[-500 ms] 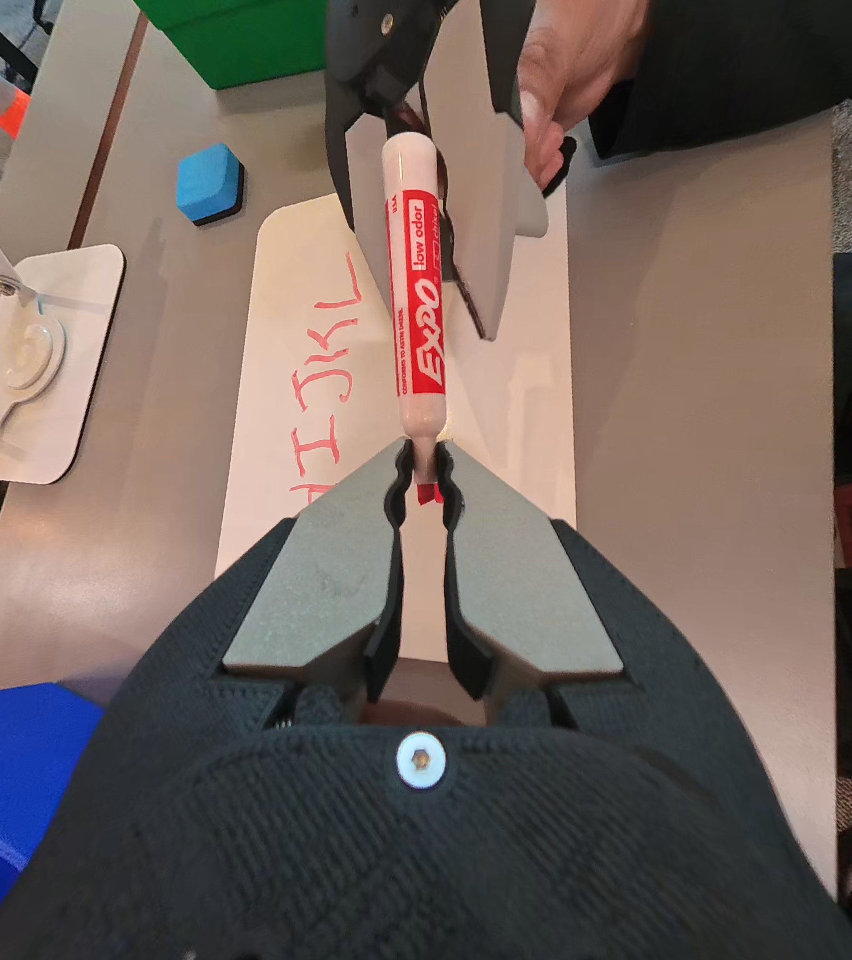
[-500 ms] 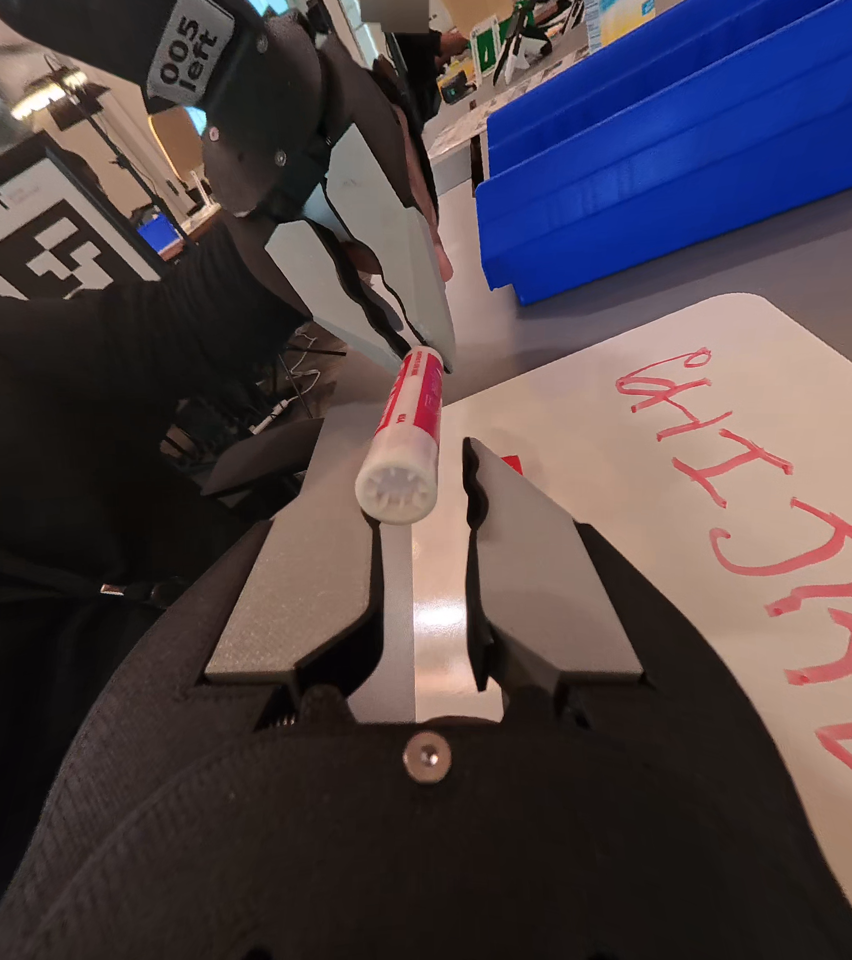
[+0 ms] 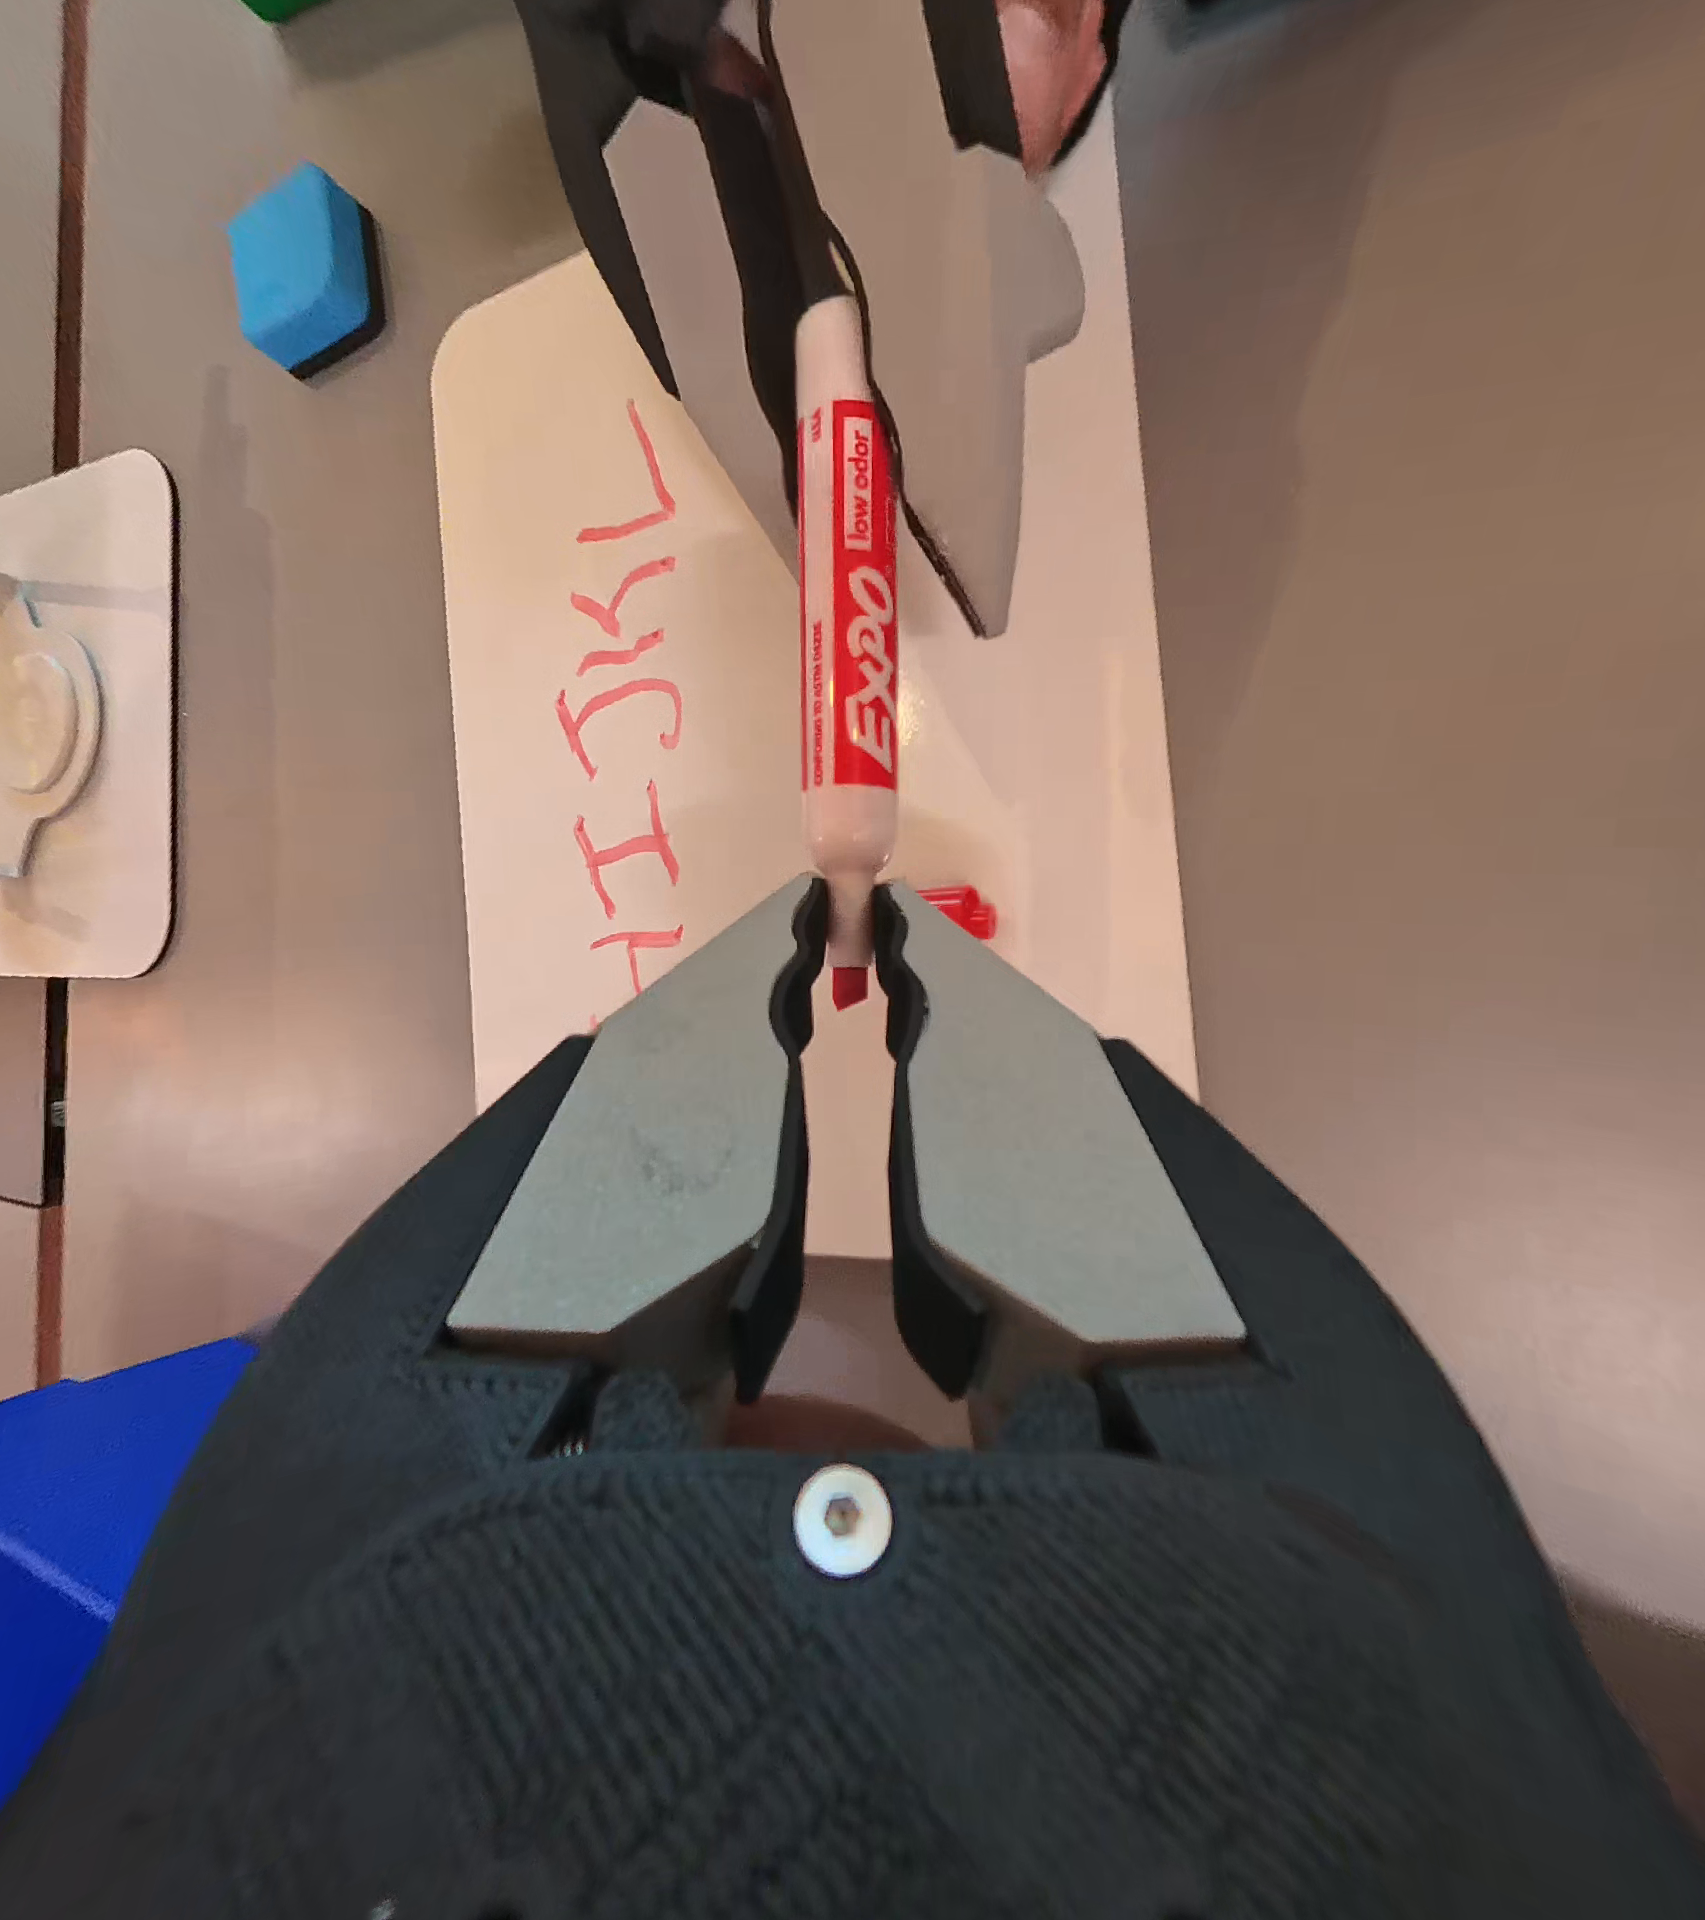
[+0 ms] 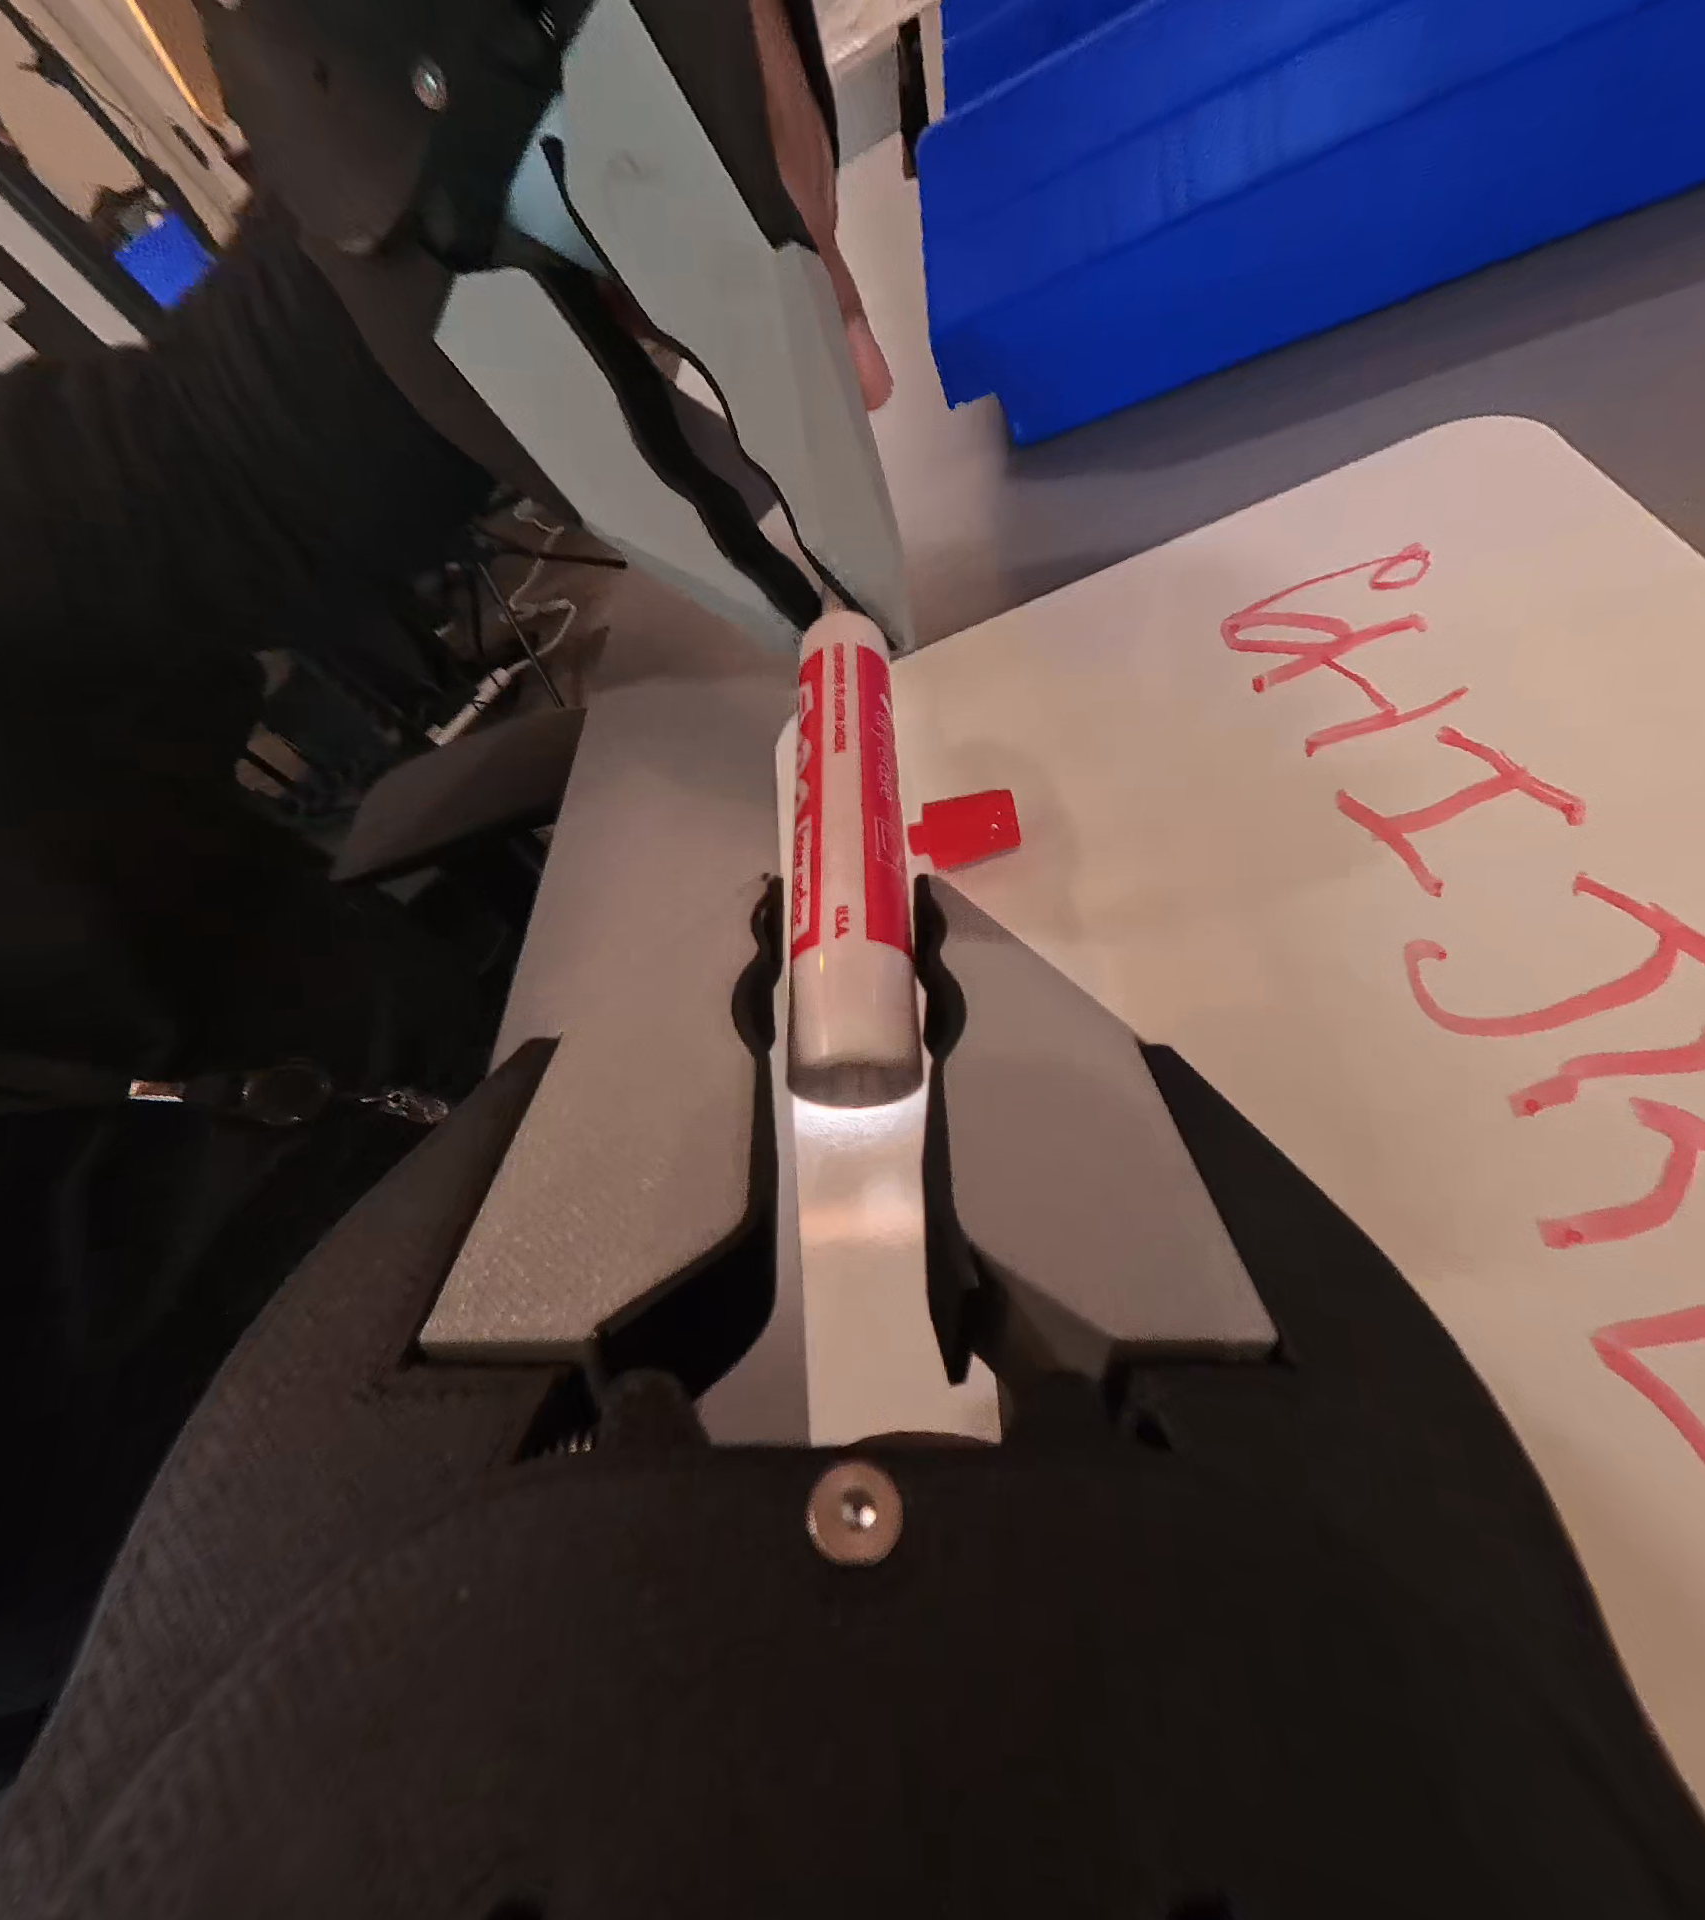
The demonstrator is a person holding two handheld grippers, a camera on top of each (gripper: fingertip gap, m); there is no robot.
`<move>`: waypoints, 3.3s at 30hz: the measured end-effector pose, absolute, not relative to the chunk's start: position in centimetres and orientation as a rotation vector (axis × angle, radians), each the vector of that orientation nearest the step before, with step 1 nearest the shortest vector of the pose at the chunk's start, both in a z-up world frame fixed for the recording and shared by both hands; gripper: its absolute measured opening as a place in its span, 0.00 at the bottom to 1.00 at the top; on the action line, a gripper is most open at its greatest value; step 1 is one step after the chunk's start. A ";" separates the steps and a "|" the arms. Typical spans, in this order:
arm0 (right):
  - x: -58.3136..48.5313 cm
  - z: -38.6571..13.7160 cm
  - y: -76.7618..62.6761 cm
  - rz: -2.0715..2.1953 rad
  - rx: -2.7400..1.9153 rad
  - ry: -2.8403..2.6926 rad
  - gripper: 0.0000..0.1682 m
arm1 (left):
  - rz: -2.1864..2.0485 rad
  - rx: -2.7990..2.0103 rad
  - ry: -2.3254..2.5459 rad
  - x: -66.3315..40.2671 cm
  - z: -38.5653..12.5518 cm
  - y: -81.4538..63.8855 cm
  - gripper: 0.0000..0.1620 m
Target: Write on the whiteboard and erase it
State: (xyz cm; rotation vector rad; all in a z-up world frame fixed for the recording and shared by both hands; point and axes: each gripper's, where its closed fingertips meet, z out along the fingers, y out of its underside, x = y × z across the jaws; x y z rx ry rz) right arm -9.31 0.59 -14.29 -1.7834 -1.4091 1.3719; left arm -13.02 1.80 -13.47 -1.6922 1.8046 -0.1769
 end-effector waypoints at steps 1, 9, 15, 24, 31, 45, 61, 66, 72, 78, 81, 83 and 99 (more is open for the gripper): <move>-9.2 -14.4 0.6 1.363 -1.782 -1.417 0.13 | -0.171 -1.694 1.811 -13.0 -13.4 1.8 0.04; -9.4 -15.8 0.4 1.248 -1.824 -1.483 0.14 | -0.102 -1.697 1.884 -12.1 -14.1 1.8 0.04; -9.5 -15.1 0.8 1.229 -1.790 -1.453 0.11 | -0.145 -1.685 1.834 -11.0 -14.2 1.8 0.04; -9.6 -12.7 1.5 1.349 -1.718 -1.319 0.10 | -0.279 -1.662 1.664 -10.6 -13.1 2.2 0.04; -9.6 -11.7 1.9 1.410 -1.686 -1.254 0.11 | -0.317 -1.633 1.603 -10.1 -12.7 2.1 0.04; -9.4 -11.9 1.6 1.437 -1.694 -1.271 0.15 | -0.321 -1.619 1.595 -10.9 -11.9 2.0 0.04; -9.7 -11.4 1.5 1.498 -1.677 -1.237 0.16 | -0.302 -1.644 1.632 -10.5 -12.6 2.1 0.04; -9.8 -11.7 2.1 1.458 -1.703 -1.209 0.15 | -0.289 -1.648 1.606 -10.6 -12.6 2.7 0.04; -9.6 -10.7 2.7 1.487 -1.683 -1.128 0.16 | -0.314 -1.652 1.522 -10.5 -12.6 3.5 0.06; -9.6 -11.1 3.1 1.432 -1.701 -1.124 0.15 | -0.386 -1.664 1.472 -10.8 -12.8 3.6 0.05; -9.7 -11.3 3.0 1.420 -1.711 -1.135 0.15 | -0.367 -1.659 1.478 -10.8 -12.9 3.7 0.05; -9.7 -11.5 2.7 1.432 -1.717 -1.159 0.15 | -0.346 -1.650 1.509 -10.9 -12.9 3.5 0.04; -9.4 -13.0 2.2 1.269 -1.731 -1.303 0.15 | -0.245 -1.617 1.613 -11.6 -12.6 2.7 0.04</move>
